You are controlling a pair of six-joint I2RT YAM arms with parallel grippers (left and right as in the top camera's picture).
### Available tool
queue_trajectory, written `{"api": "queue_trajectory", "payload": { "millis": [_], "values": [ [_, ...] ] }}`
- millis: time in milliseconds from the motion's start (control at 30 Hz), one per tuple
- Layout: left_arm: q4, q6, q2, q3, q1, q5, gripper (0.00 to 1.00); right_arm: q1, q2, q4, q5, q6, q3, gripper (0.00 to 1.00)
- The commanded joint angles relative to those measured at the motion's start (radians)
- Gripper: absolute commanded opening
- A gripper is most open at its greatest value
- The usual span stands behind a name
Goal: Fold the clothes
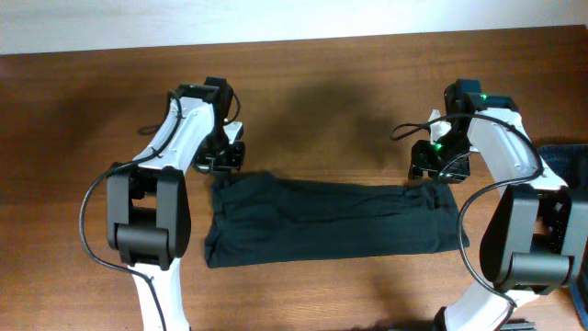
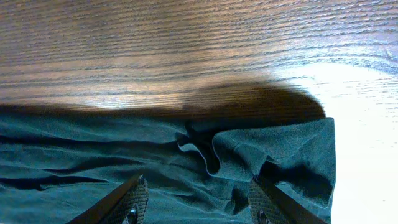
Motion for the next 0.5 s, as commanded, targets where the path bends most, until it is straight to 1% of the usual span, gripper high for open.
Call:
{"api": "queue_trajectory", "payload": {
  "millis": [0, 233, 400, 433, 467],
  "values": [
    [-0.038, 0.008, -0.006, 0.042, 0.006, -0.003, 0.00, 0.001, -0.021, 0.002, -0.013, 0.005, -0.010, 0.57],
    [-0.134, 0.008, -0.006, 0.052, 0.005, 0.000, 0.00, 0.001, -0.021, 0.003, -0.013, 0.005, -0.010, 0.57],
    [-0.147, 0.008, -0.008, 0.052, 0.005, 0.008, 0.01, 0.001, -0.021, 0.003, -0.013, 0.005, -0.010, 0.57],
    [-0.144, 0.008, -0.008, 0.052, 0.005, 0.007, 0.02, 0.001, -0.021, 0.003, -0.013, 0.005, -0.010, 0.57],
    [-0.137, 0.008, -0.008, 0.052, 0.005, 0.006, 0.07, 0.001, -0.021, 0.003, -0.013, 0.005, -0.010, 0.57]
  ]
}}
